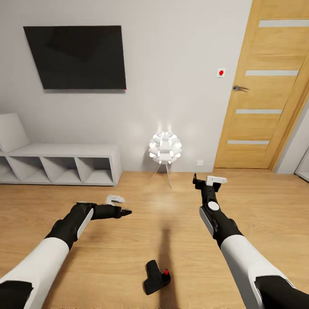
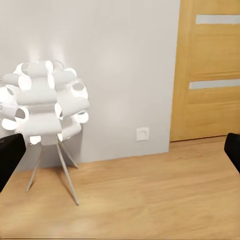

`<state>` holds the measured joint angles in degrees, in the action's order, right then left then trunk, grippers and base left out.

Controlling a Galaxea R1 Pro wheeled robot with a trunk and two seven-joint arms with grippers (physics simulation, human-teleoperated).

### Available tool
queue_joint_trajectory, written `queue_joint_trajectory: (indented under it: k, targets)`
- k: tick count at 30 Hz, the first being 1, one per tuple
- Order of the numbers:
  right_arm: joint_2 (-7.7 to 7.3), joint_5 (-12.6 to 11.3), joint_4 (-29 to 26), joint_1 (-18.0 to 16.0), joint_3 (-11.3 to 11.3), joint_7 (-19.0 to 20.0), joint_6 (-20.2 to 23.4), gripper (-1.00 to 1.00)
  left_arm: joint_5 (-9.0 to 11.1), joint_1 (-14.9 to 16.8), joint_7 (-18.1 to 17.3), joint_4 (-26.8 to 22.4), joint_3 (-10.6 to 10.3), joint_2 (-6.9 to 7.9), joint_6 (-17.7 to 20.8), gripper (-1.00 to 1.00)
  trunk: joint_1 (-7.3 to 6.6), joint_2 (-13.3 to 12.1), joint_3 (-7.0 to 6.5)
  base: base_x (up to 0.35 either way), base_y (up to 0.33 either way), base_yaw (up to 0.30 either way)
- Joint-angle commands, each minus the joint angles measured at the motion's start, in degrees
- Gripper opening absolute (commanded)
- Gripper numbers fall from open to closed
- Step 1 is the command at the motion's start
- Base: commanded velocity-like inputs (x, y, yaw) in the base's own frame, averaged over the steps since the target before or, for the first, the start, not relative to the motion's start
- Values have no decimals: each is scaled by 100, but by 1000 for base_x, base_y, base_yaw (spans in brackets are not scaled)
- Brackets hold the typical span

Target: Attach the digital camera to the camera tripod in the bedroom.

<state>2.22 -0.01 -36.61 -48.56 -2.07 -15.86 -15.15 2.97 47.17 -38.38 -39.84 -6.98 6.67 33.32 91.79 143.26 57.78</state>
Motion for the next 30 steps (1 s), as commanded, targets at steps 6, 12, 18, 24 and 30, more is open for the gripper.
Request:
queue_joint_trajectory:
  k: [6, 12, 18, 24, 30]
  targets:
    - [-8, -4, 5, -5, -85, 55, -21, 100, 36, 3, -204, -191, -564, 14, 44, 100, 14, 11, 139, 0, 0, 0]
    - [-10, 9, 67, -5, -106, 429, -23, 100, 37, 3, -833, -672, -853, 160, 419, 100, 29, 19, 272, 0, 0, 0]
    - [-27, 10, 89, -5, -103, 739, -23, 100, 32, 3, -1248, -728, -916, 277, 506, 100, 45, 27, 405, 0, 0, 0]
    - [-140, 0, 98, -5, -96, 1471, -24, 100, 29, 3, -1820, -740, -996, 492, 483, 100, 60, 35, 538, 0, 0, 0]
    - [-504, -31, 101, -5, -74, 3206, -17, 100, 29, 3, -2121, -745, -1026, 644, 185, 100, 76, 43, 671, 0, 0, 0]
